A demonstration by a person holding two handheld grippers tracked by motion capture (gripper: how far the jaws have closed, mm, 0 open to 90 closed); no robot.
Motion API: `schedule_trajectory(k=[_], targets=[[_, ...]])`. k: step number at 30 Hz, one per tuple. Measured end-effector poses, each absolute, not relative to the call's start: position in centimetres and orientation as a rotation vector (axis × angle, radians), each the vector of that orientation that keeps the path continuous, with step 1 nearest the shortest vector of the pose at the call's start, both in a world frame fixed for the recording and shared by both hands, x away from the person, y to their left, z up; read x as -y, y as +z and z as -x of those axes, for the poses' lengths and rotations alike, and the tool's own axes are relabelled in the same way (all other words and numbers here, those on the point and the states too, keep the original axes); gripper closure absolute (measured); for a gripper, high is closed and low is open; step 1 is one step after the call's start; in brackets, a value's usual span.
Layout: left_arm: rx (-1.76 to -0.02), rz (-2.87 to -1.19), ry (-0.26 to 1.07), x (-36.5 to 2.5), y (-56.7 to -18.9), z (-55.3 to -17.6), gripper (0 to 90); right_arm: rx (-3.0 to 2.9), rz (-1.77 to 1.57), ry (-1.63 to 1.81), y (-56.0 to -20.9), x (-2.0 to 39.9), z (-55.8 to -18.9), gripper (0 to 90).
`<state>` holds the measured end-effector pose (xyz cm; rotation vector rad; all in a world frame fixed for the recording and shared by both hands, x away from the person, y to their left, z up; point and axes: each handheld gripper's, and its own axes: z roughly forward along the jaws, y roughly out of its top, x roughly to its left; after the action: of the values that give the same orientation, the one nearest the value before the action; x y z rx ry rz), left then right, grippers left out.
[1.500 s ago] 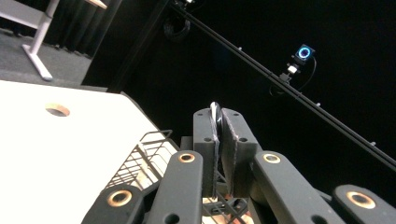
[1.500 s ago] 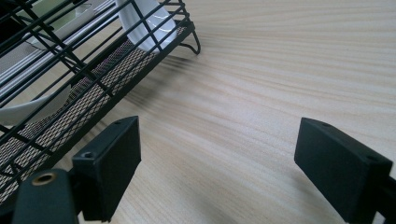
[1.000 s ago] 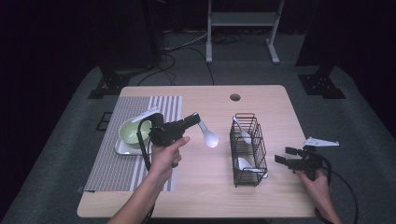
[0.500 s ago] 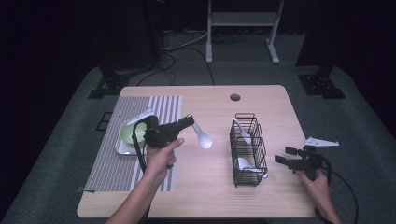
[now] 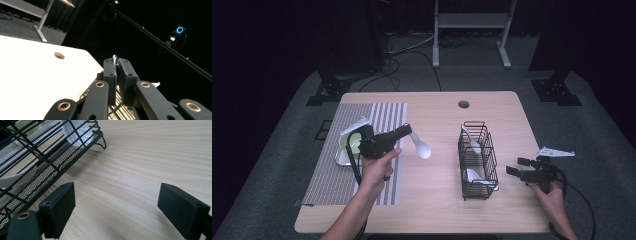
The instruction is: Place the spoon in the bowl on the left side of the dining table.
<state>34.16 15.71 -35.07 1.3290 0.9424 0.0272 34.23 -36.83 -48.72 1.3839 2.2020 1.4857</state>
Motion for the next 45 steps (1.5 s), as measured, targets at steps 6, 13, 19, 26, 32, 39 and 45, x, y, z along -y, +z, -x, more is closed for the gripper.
schedule_trajectory(k=[6, 13, 19, 26, 32, 39, 45], targets=[[-0.96, -1.324, 0.044, -16.5, -35.3, -34.3, 85.0, -2.2, -1.386, 1.486, -48.7, 36.8, -34.2, 13.5], [-0.974, -1.313, 0.057, -17.2, -35.5, -34.4, 85.1, -2.199, -1.387, 1.487, -48.7, 36.9, -34.2, 13.5], [-0.988, -1.306, 0.064, -17.9, -35.8, -34.5, 85.1, -2.198, -1.391, 1.488, -48.7, 36.9, -34.2, 13.5], [-1.001, -1.3, 0.068, -18.5, -36.2, -34.7, 85.1, -2.198, -1.392, 1.486, -48.7, 36.9, -34.2, 13.5], [-1.009, -1.294, 0.068, -18.9, -36.3, -34.7, 85.0, -2.199, -1.393, 1.484, -48.7, 36.9, -34.3, 13.5], [-1.027, -1.284, 0.076, -19.6, -36.5, -34.9, 85.0, -2.197, -1.397, 1.486, -48.7, 36.9, -34.3, 13.5], [-1.036, -1.284, 0.083, -20.0, -36.7, -35.0, 85.1, -2.196, -1.397, 1.488, -48.7, 36.9, -34.3, 13.5]])
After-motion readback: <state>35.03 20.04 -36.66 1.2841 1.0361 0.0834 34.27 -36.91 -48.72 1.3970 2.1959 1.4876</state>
